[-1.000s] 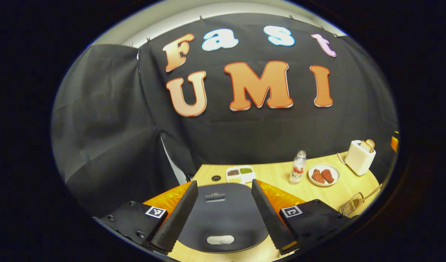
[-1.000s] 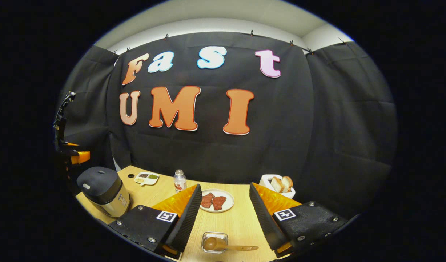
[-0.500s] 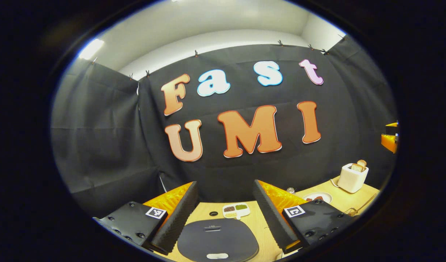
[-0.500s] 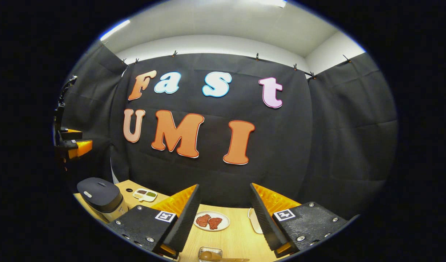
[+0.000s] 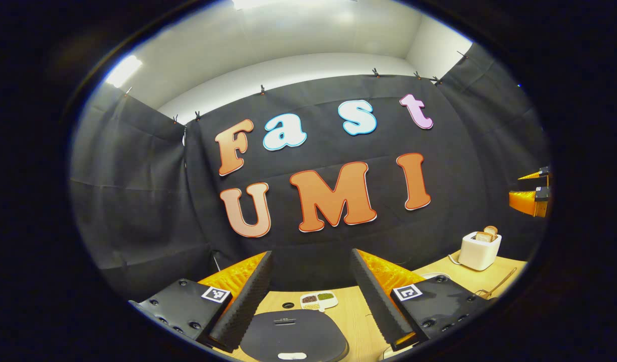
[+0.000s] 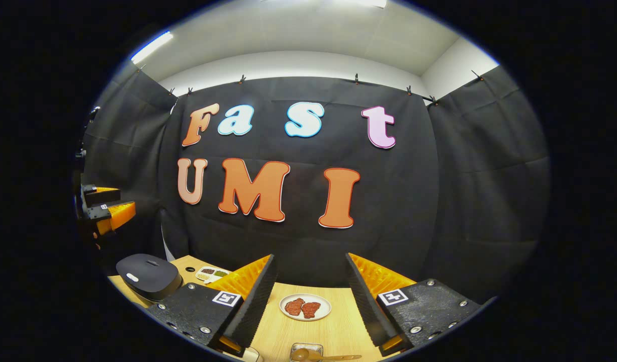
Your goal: Close the left gripper, press the button to open the rice cooker; take a wooden spoon from the chopstick holder with the right hand, scoop a spoonful of rice and pour it into the rice cooker, then put the wooden spoon back into the chopstick holder.
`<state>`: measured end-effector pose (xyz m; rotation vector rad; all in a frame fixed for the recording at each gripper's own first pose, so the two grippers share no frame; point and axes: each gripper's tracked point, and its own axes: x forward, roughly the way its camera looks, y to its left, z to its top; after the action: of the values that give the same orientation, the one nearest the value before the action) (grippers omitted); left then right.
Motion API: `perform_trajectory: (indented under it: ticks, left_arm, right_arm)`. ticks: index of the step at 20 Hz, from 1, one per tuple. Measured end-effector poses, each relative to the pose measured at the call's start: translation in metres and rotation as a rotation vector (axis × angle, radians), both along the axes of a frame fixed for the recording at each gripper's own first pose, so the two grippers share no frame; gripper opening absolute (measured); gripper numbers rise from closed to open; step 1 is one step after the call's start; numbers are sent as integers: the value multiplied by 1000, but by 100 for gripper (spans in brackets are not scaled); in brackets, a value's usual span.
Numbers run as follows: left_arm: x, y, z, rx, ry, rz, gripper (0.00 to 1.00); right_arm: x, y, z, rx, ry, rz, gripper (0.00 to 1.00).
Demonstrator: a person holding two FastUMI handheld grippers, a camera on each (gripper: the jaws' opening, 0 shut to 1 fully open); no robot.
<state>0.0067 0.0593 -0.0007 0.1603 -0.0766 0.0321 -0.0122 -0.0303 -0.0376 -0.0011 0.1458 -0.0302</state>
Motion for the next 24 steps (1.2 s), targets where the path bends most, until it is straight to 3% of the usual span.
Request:
perform_trajectory:
  ticks: [12,24]
  left_arm:
    - [-13,-30,3,-38,-22,-54,100]
    - [-15,-22,6,-49,-29,-34,97]
  right_arm:
    - [-4,10,9,54,-17,17,87]
    - [-9,15,12,62,-13,20,87]
